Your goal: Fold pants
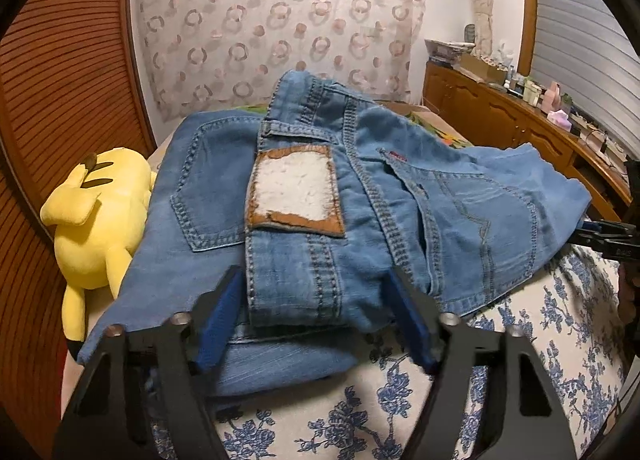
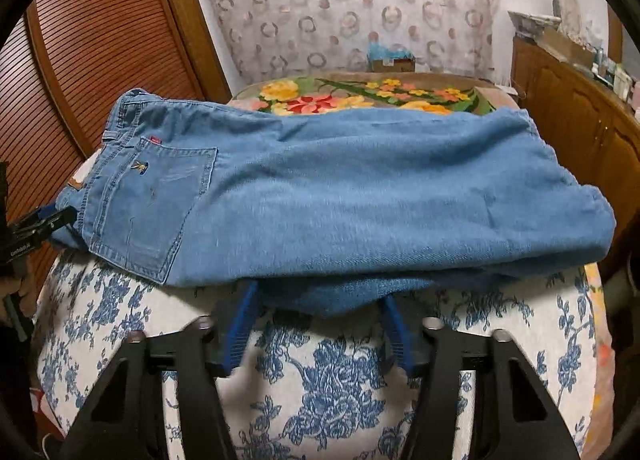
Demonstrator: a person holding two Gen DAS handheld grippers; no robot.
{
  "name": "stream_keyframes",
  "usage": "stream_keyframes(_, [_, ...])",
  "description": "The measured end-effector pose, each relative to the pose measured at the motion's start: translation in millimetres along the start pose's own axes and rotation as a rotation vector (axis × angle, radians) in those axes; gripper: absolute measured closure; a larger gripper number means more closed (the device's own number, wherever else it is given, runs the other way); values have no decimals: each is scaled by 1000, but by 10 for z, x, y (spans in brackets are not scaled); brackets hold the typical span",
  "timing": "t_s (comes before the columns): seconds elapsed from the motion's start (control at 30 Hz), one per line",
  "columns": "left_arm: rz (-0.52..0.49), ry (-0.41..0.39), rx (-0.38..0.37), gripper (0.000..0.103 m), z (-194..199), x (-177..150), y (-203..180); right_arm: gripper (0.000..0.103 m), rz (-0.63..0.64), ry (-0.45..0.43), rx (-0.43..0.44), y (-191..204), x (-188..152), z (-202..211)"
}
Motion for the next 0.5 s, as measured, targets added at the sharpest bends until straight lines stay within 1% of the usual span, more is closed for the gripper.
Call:
stream_keyframes(0.1, [3,3,12,42,-25,-2,19,59,15,-2,-9,-28,2,-23])
stream_keyframes(0.17, [6,9,21,49,-48,-20,51,67,32,2,-16,23,-73,-8])
stream_keyframes(0.2, [10,10,24,50,-55,-26,67,75,42,11,-23,91,-119,-65])
stream_keyframes(0.27, [11,3,31,61,-47,-25,85,87,36,21,-15,157,-142,-130])
stream_keyframes(0.33, [14,-5,28,62,-31,-13,96,92,26,8,-8,170,-106,-145])
stream_keyframes(0.37, [13,-10,25,66,-17,-7,90,95,22,-2,-6,175,-82,-147])
stream_keyframes(0.47, [-21,-15,27,75,11,4,40,97,21,-38,-1,183,-33,-71])
stream_keyframes(0.5, [-32,-25,32,77,32,22,21,98,25,-47,-1,181,-78,-34])
Point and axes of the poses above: each gripper's, at about its wrist camera, not at the fingertips, and z roughly against the way its jaws point, y to its left, x to its top, the point moved 9 cm from there along -z, roughly the way its jaws point, and after that the axes turned 8 degrees about -y, right-handed, at the moved point
